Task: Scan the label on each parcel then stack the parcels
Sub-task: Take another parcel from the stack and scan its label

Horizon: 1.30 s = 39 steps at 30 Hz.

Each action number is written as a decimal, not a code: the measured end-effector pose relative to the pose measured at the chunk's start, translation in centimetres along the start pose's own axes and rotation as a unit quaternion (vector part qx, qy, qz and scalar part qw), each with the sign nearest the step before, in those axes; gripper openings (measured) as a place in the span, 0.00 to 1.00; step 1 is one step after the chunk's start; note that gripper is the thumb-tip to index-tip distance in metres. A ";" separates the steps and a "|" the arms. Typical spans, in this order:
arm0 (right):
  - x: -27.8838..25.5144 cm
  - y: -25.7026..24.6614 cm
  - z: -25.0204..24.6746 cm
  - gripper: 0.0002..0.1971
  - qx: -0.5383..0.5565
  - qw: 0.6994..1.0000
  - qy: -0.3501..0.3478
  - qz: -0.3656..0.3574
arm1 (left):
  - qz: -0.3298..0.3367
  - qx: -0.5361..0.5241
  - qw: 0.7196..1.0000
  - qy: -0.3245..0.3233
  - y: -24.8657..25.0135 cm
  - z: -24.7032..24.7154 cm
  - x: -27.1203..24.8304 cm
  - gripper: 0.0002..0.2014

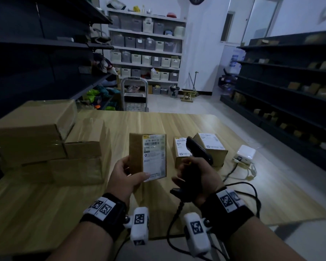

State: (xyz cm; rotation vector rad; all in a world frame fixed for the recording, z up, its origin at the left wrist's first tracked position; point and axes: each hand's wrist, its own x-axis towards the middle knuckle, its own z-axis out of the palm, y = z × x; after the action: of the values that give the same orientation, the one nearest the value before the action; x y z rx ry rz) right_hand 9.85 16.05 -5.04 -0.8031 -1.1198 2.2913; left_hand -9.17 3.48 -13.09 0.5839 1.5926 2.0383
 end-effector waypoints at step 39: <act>-6.5 -4.5 4.2 0.08 -0.285 0.955 0.050 -0.059 | -0.026 -0.056 0.998 -0.008 1.4 -0.1 -0.5 0.53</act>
State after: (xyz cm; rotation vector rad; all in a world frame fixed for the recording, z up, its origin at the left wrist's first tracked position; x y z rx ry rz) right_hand 12.35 12.22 2.65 -1.0106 -1.7608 1.8152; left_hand -9.00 2.88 -11.78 0.5113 1.4581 2.0625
